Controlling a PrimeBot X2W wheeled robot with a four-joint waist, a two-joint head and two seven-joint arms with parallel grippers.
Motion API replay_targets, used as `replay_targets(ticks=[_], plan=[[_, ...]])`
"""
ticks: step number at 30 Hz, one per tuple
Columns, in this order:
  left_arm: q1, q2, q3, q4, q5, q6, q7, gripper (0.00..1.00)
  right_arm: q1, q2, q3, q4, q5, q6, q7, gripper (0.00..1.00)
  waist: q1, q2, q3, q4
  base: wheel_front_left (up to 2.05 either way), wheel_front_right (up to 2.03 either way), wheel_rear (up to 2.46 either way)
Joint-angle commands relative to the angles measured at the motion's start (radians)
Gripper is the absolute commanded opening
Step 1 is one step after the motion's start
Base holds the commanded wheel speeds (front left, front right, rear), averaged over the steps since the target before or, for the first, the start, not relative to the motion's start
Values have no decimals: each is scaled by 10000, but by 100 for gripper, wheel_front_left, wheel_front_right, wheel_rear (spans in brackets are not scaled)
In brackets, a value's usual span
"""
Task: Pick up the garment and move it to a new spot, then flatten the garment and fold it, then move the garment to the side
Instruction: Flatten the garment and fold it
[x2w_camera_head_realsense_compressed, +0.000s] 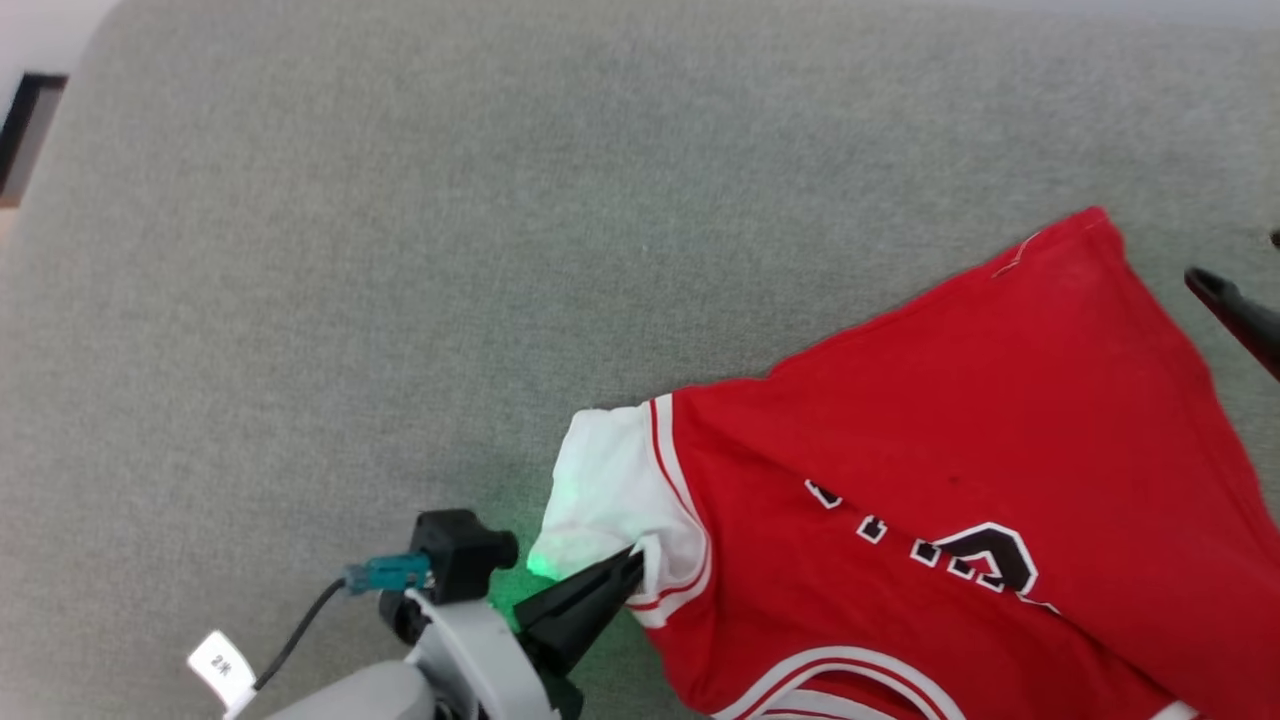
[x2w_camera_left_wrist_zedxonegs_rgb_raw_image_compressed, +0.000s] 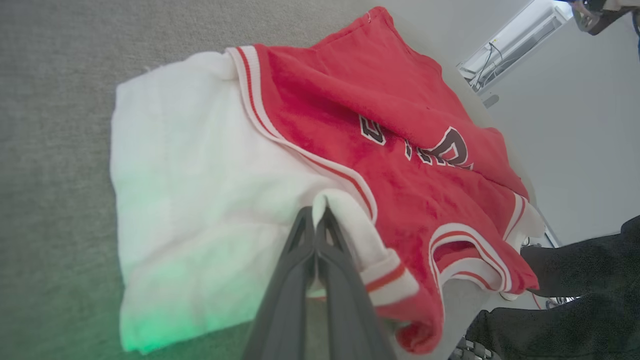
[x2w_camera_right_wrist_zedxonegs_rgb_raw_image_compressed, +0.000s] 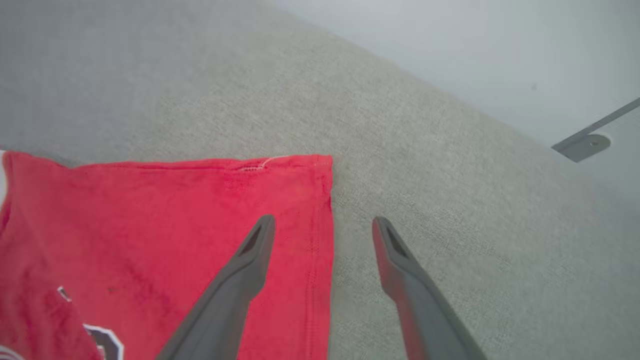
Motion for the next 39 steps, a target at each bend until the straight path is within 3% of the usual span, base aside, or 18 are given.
replay_targets(ticks=[1,6,16,17,19,22,24,26,30,33,39], plan=[[-224,-122,-60,16,37,15,-37,0,-667,5,623,597,-241,-15,0,100,0,0,580,337,0,0,0],[-664,-422,-266,139,85,14,-44,0,-2479,131,2158,2688,-523,-15,-44,100,0,0,1131,561,0,0,0],[-1045,-686,-407,441,14,18,-24,0,-3393,217,4092,4515,699,-12,251,100,0,0,1437,726,0,0,0],[-1042,-662,-380,465,1,24,-23,0,-3469,188,4302,4534,822,-7,197,61,0,0,1415,706,0,0,0],[-1012,-613,-308,508,-22,24,-25,0,-3631,68,4539,4598,1068,-7,-102,0,0,0,1337,652,0,0,0],[-1005,-527,-261,452,-89,25,-34,0,-3961,34,4493,4782,1359,-9,-908,1,0,0,1178,569,0,0,0],[-1136,-419,-221,350,-210,23,-36,0,-4252,21,4323,4892,1573,-15,-1531,7,0,0,1080,500,0,0,0],[-1330,-279,-163,226,-363,23,-37,0,-4433,93,4157,4991,1801,-15,-2084,0,0,0,991,403,0,0,0],[-1736,-44,361,-552,-1331,19,-39,0,-4640,198,3949,5209,2448,-15,-2944,0,0,0,880,149,0,0,0],[-2324,459,757,-968,-2042,19,-40,0,-4982,142,3912,5427,2611,-15,-3426,0,0,0,889,-85,0,0,0],[-4450,975,1181,-762,-3199,18,559,0,-6083,630,3279,6208,2985,-14,-4573,0,0,0,1181,-654,0,0,0]])
